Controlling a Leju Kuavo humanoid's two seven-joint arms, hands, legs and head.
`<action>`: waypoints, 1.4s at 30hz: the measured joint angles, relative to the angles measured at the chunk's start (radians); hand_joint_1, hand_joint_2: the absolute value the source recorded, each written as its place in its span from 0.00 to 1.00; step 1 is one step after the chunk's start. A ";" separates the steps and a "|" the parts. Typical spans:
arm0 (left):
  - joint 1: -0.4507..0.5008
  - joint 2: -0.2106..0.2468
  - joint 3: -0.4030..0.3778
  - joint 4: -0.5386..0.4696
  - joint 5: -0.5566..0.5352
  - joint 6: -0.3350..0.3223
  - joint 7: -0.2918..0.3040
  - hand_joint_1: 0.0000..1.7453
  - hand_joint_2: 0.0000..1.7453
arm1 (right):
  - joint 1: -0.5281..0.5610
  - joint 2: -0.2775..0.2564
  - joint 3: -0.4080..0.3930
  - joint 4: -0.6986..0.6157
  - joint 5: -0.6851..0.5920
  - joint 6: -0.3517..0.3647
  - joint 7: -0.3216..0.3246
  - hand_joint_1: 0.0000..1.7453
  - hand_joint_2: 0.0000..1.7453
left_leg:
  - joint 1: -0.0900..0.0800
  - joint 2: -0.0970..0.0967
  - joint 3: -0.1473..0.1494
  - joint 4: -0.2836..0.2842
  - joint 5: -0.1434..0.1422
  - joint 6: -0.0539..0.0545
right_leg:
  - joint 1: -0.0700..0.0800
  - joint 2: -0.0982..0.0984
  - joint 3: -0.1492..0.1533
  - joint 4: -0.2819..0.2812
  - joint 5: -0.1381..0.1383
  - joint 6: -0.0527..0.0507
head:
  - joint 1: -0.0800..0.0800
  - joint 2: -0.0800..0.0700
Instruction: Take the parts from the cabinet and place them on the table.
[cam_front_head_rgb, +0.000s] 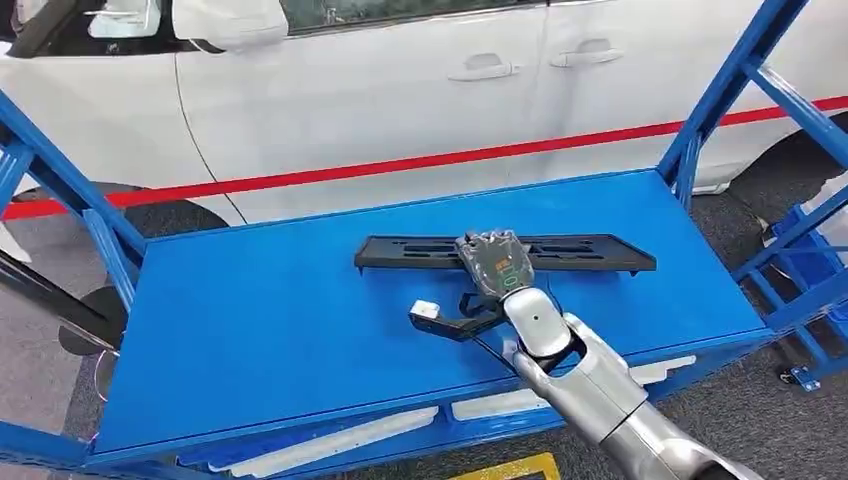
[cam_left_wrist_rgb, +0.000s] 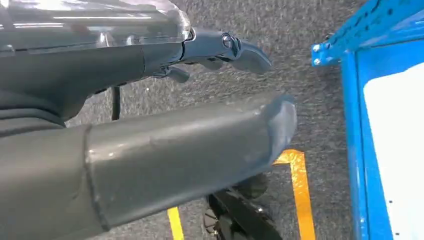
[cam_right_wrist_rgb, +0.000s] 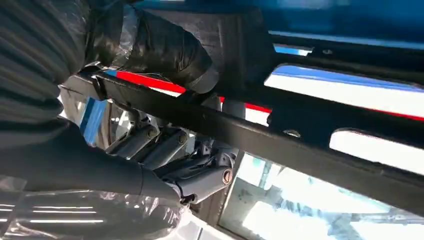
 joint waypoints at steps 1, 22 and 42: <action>0.000 0.000 0.000 0.000 0.000 0.000 0.000 0.00 0.00 | 0.000 0.000 0.000 0.000 -0.001 0.001 0.000 1.00 1.00 | 0.001 0.000 0.026 -0.058 0.038 0.001 | 0.000 0.001 0.001 0.002 -0.001 0.001 | 0.000 0.000; 0.017 -0.095 0.055 -0.130 0.008 -0.068 -0.034 0.00 0.00 | 0.203 0.105 -0.098 -0.458 -0.993 -0.250 -0.436 1.00 1.00 | -0.005 -0.003 0.148 -0.302 0.111 0.026 | 0.011 0.004 -0.022 0.020 -0.006 0.023 | 0.000 0.000; 0.013 -0.119 0.084 -0.148 0.024 -0.047 -0.074 0.00 0.00 | 0.335 0.114 -0.156 -0.678 -1.052 -0.328 -0.492 1.00 1.00 | 0.001 0.003 0.149 -0.301 0.116 0.047 | 0.000 0.007 -0.050 0.142 -0.106 0.049 | 0.001 0.000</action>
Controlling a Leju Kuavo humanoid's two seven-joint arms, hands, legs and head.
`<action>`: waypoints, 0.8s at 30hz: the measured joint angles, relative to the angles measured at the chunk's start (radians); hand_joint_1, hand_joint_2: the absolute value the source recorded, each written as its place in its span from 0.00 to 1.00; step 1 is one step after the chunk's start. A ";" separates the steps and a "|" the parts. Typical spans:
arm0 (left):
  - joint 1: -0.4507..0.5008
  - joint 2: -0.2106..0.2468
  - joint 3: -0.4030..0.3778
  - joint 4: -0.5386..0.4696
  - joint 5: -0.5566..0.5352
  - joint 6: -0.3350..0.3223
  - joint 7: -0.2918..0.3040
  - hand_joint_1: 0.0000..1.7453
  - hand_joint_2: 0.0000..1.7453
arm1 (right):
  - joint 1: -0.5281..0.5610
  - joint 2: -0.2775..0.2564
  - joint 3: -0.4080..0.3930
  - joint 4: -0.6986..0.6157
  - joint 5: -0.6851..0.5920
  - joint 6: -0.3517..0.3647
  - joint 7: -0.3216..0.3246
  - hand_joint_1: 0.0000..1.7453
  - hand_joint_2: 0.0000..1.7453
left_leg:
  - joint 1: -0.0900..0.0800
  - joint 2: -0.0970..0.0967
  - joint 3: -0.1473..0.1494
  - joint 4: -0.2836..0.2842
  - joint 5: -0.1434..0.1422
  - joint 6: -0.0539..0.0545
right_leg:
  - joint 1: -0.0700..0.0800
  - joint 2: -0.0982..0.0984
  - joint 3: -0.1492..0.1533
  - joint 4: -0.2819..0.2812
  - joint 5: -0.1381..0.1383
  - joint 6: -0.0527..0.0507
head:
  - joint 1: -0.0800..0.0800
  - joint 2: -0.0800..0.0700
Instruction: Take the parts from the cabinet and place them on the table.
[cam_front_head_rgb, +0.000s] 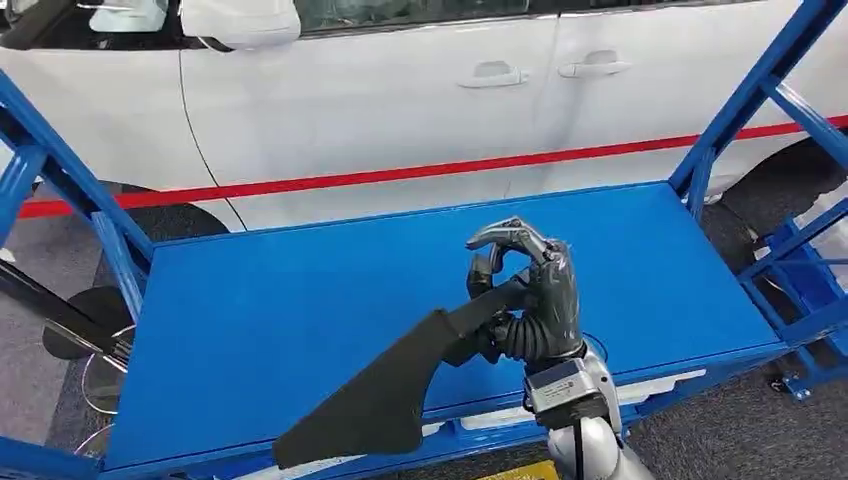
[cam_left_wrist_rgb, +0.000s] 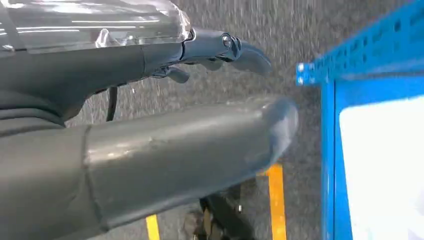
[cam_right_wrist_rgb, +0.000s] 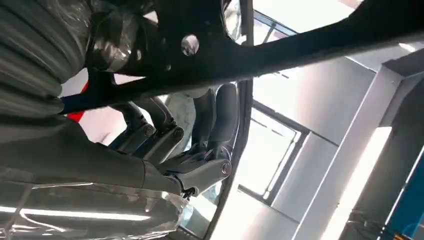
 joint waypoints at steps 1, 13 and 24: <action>0.000 0.000 0.000 0.000 0.001 0.000 0.000 0.00 0.00 | 0.007 0.000 -0.003 0.000 -0.009 0.000 0.000 1.00 1.00 | -0.001 0.000 -0.002 0.000 0.000 0.000 | -0.002 0.000 -0.041 0.086 -0.039 0.004 | 0.000 0.000; -0.003 -0.008 0.011 0.000 0.011 -0.005 0.014 0.00 0.00 | 0.063 0.010 -0.011 0.000 -0.024 -0.004 0.004 1.00 1.00 | -0.009 -0.002 0.000 0.004 -0.010 -0.029 | -0.003 -0.005 0.049 -0.145 0.111 -0.040 | 0.000 0.000; -0.006 -0.006 0.015 0.000 0.008 -0.003 0.017 0.00 0.00 | 0.069 0.024 -0.012 0.002 -0.025 -0.005 0.010 1.00 1.00 | -0.010 -0.005 0.052 0.005 -0.060 -0.032 | 0.006 -0.011 -0.012 -0.099 0.133 -0.031 | 0.000 0.000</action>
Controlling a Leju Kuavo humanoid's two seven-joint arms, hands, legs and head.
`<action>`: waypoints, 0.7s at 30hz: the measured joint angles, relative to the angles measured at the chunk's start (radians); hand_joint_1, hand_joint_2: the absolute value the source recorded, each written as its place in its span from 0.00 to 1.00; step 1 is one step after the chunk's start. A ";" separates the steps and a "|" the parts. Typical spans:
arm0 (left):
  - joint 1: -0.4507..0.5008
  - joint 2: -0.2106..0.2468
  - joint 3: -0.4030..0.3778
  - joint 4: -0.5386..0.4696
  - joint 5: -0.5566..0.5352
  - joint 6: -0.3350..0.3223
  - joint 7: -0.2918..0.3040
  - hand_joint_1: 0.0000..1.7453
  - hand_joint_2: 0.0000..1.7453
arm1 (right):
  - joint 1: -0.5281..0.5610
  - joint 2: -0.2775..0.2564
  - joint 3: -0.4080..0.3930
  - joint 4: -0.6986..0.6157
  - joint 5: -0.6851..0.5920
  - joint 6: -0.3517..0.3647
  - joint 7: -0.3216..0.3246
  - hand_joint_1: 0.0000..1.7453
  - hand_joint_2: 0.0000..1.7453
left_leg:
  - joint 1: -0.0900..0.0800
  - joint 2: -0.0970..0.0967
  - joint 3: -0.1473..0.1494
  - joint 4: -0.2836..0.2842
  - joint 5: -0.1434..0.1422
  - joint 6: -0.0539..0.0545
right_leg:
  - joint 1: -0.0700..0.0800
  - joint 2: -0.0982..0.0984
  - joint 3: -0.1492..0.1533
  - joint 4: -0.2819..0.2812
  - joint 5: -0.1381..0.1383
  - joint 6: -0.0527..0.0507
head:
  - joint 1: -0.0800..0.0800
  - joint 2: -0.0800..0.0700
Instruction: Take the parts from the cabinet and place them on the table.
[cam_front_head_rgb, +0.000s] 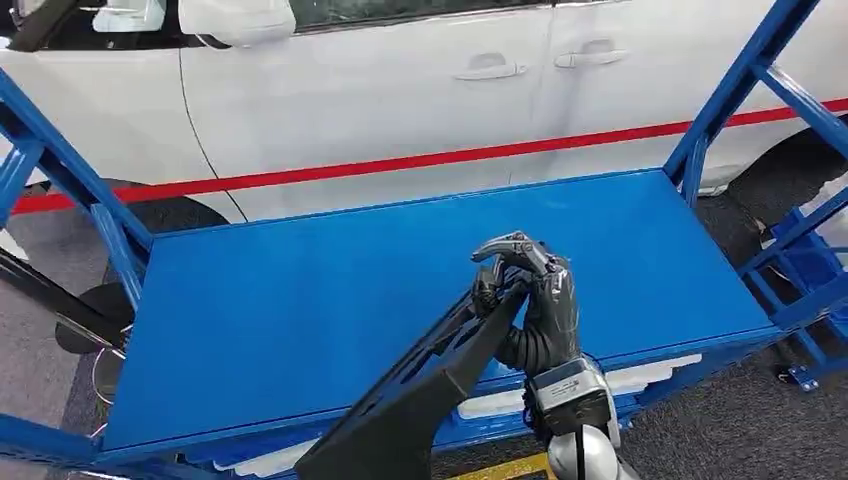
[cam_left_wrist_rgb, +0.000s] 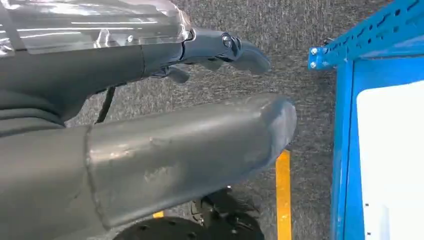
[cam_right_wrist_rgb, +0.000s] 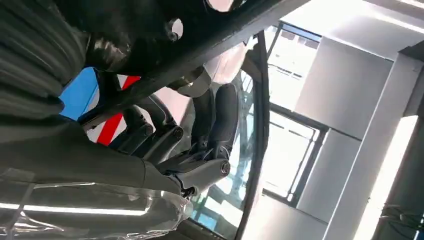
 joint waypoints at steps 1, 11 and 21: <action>0.001 0.000 0.000 0.000 -0.001 0.000 0.001 0.00 0.00 | 0.000 0.000 0.000 0.000 0.000 0.000 0.000 1.00 1.00 | 0.001 0.000 -0.004 0.005 0.002 0.005 | 0.000 0.000 -0.001 -0.003 0.006 0.008 | 0.000 0.000; -0.001 -0.001 0.001 0.000 -0.001 -0.006 0.008 0.00 0.00 | 0.008 0.000 -0.002 0.008 -0.025 0.001 0.000 1.00 1.00 | -0.005 0.012 -0.078 0.000 0.076 0.044 | -0.006 0.006 -0.044 0.242 -0.162 0.035 | 0.000 0.000; -0.001 -0.008 0.001 0.000 -0.001 -0.009 0.013 0.00 0.00 | 0.004 0.001 -0.004 0.008 -0.039 0.004 -0.001 1.00 1.00 | -0.004 0.009 -0.121 0.048 0.037 -0.002 | 0.007 -0.003 0.120 -0.081 -0.040 -0.032 | 0.000 0.000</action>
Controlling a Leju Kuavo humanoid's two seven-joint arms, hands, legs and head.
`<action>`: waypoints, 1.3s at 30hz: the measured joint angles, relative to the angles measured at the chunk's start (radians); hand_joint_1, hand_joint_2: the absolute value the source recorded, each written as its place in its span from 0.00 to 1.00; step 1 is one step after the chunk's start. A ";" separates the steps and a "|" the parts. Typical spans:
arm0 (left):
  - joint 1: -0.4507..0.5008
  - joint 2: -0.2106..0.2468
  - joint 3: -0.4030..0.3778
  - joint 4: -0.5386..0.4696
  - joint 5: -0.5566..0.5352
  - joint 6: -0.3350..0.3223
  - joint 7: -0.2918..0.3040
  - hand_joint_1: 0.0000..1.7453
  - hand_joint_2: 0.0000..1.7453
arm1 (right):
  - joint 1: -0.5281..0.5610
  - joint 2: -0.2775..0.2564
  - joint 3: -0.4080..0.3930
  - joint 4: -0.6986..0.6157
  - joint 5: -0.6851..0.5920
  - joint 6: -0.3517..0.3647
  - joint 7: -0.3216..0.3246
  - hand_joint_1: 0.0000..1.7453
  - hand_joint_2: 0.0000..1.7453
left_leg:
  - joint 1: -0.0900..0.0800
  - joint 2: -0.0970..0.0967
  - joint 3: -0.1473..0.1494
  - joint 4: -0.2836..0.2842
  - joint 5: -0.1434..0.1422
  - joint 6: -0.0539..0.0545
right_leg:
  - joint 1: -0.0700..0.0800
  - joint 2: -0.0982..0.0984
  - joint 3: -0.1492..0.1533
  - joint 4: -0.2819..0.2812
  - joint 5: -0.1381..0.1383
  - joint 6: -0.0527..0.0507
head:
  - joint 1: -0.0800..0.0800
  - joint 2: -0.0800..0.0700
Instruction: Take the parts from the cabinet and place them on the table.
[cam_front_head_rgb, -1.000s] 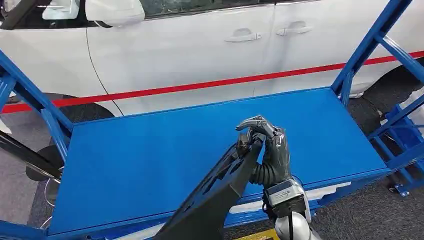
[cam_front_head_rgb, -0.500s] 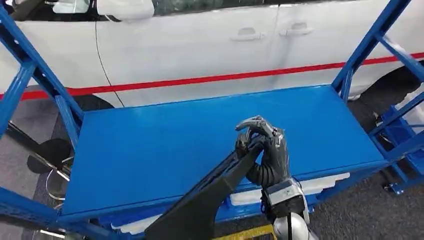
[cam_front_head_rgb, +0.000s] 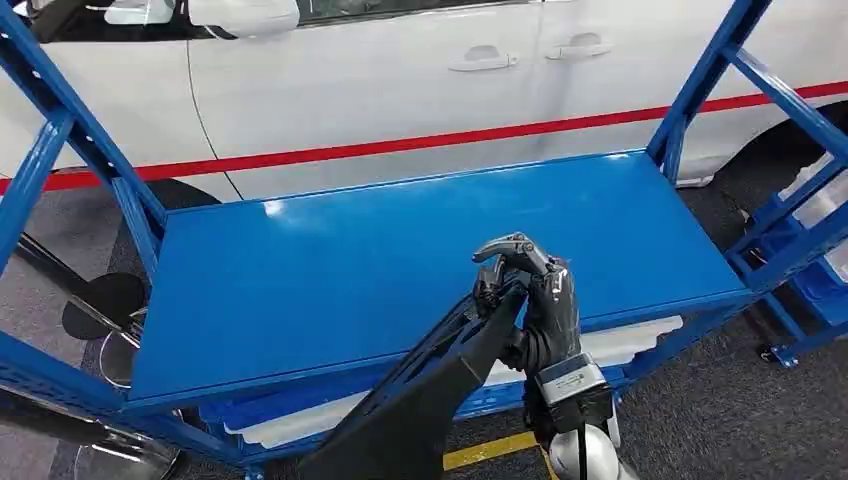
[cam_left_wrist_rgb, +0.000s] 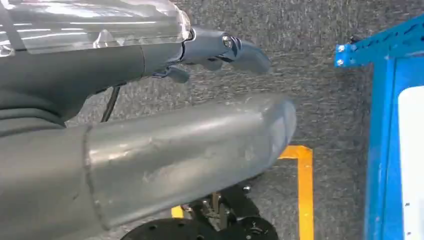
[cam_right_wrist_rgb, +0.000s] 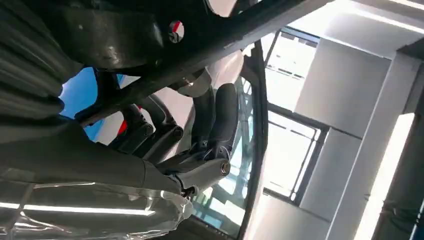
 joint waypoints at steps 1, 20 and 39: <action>0.000 0.000 0.000 0.000 0.000 -0.001 0.000 0.00 0.00 | 0.001 0.002 0.000 0.000 -0.001 0.000 0.000 1.00 1.00 | 0.002 0.000 -0.018 0.063 -0.056 -0.004 | 0.000 0.000 -0.012 0.002 0.007 0.000 | 0.000 0.000; -0.002 0.001 0.000 -0.007 0.013 -0.015 0.018 0.00 0.00 | 0.034 0.005 -0.030 0.017 -0.077 0.040 -0.024 1.00 1.00 | 0.012 0.007 0.048 -0.047 0.033 0.037 | -0.015 0.007 -0.194 0.363 -0.130 0.078 | 0.001 0.000; 0.002 -0.002 0.001 -0.027 0.082 -0.028 0.043 0.00 0.00 | 0.288 0.003 -0.100 0.024 -0.170 0.219 -0.184 1.00 1.00 | 0.011 0.000 0.152 -0.020 -0.052 -0.009 | -0.004 -0.005 -0.111 0.067 0.032 0.021 | 0.000 0.000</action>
